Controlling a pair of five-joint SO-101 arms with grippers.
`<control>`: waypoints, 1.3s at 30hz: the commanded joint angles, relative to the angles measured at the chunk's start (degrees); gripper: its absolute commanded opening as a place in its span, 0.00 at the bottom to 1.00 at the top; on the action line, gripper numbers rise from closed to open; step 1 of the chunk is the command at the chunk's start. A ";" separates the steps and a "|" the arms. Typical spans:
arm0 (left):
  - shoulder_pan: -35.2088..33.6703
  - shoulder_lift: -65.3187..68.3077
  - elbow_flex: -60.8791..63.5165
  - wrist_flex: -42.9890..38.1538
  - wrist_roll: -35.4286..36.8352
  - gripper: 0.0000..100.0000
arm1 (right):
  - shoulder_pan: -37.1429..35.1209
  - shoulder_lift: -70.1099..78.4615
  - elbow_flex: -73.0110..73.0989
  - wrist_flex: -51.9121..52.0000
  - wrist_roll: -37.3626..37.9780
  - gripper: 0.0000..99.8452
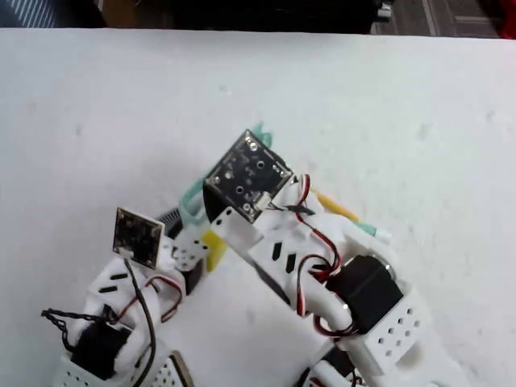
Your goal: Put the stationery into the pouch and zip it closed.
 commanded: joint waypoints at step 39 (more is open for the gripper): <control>-9.01 0.22 -1.85 -2.37 3.60 0.20 | 37.76 75.91 -34.02 17.10 7.47 0.14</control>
